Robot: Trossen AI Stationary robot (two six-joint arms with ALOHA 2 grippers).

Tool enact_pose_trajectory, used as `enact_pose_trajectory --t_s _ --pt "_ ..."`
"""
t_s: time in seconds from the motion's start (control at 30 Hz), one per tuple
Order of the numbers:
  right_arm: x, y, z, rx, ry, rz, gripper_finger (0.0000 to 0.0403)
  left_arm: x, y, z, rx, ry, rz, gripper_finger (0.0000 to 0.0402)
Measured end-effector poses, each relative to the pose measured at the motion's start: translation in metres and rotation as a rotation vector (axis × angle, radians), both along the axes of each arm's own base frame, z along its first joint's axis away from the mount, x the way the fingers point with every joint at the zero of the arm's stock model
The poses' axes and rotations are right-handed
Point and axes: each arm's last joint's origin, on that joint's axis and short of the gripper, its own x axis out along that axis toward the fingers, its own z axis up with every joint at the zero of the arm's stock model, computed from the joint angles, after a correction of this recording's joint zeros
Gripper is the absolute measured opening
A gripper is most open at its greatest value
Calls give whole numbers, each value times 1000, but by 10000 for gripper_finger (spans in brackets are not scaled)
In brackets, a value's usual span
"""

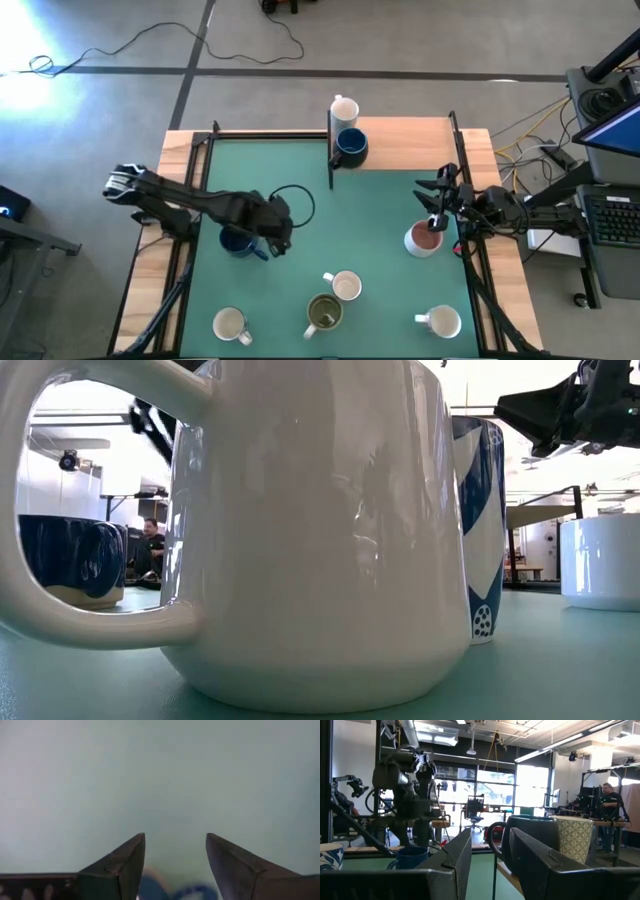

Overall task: Place coffee mugs
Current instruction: Put the top white mug on the shelf

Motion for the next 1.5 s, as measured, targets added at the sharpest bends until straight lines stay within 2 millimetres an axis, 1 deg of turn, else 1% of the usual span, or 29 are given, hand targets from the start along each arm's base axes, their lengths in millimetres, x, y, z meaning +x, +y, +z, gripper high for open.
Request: enact_pose_trajectory --t_s 0.1,0.2,0.3,0.37,0.43,0.5,0.6,0.67,0.8,0.97,1.13,1.27,1.33,1.43,1.5 --pt "0 0 0 0 -1 0 123 6 1 -10 63 -121 -115 184" --pt "0 0 0 0 -1 0 123 14 1 -14 124 -272 -257 180" --pt "0 0 0 0 -1 0 123 19 0 -23 199 -371 -386 176" --pt "0 0 0 0 -1 0 123 21 -2 -26 239 -436 -496 174" --pt "0 0 0 0 -1 0 123 24 -4 -27 254 -536 -592 171" --pt "0 0 0 0 -1 0 123 28 -1 -31 279 -607 -591 169" --pt "0 0 0 0 -1 0 123 28 15 -36 295 -606 -583 168" --pt "0 0 0 0 -1 0 123 29 24 -37 260 -612 -599 168" --pt "0 0 0 0 -4 0 123 30 34 -41 142 -627 -670 168" --pt "0 0 2 9 -21 4 123 29 46 -46 103 -623 -641 168" --pt "0 1 0 176 -39 81 123 27 54 -50 163 -655 -656 168" --pt "0 1 2 230 -75 102 123 25 62 -53 180 -654 -638 168" --pt "0 1 4 285 -95 113 123 25 64 -52 183 -653 -632 168" --pt "1 -1 10 370 -42 77 123 25 65 -52 186 -652 -629 168" --pt "1 -2 18 437 42 22 123 25 66 -53 184 -647 -628 168"
